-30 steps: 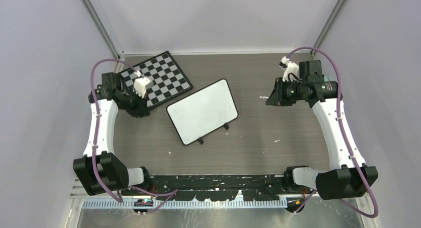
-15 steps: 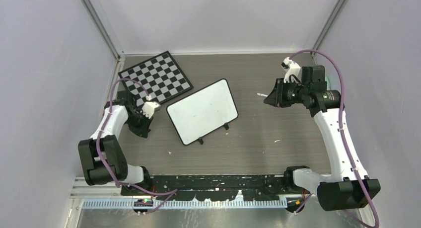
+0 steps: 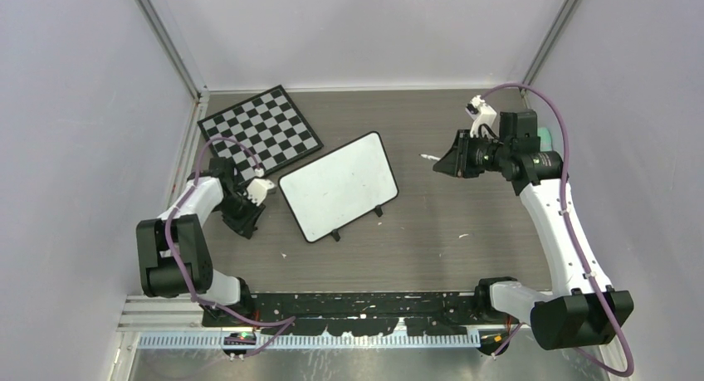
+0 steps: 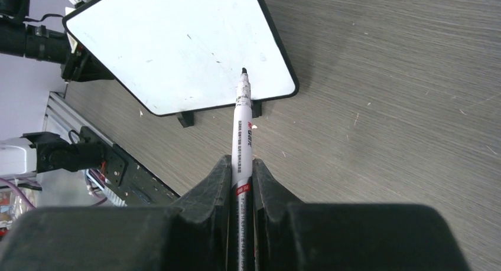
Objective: Write a sentence on the whiteboard
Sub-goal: Place the pen cap at the center of the board, then write a sentence on the whiteboard.
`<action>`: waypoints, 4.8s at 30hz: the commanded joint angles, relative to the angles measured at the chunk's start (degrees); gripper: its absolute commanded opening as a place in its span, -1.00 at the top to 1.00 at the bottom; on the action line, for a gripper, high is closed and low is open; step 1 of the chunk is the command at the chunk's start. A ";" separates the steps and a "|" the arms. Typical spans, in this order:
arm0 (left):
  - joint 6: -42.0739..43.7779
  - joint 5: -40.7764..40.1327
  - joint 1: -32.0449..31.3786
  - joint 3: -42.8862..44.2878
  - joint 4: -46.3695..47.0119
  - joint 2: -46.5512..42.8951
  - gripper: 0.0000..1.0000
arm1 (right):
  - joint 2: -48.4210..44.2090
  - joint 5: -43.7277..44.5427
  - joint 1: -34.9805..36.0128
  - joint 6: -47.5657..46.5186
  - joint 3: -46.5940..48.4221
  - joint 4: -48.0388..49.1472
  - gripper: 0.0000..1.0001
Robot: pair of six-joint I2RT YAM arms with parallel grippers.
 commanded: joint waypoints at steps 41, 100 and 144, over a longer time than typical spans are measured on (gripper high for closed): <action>-16.49 44.65 -7.22 35.80 -22.39 3.93 -0.58 | 1.80 -5.12 22.43 -5.41 0.89 2.56 1.00; -31.23 36.04 -22.15 47.48 -4.90 21.63 0.29 | 3.77 -6.54 30.38 -10.93 3.02 2.30 1.00; -36.61 44.18 -9.96 27.96 -1.68 4.35 -0.28 | 13.62 25.26 47.17 -8.17 8.99 14.63 1.00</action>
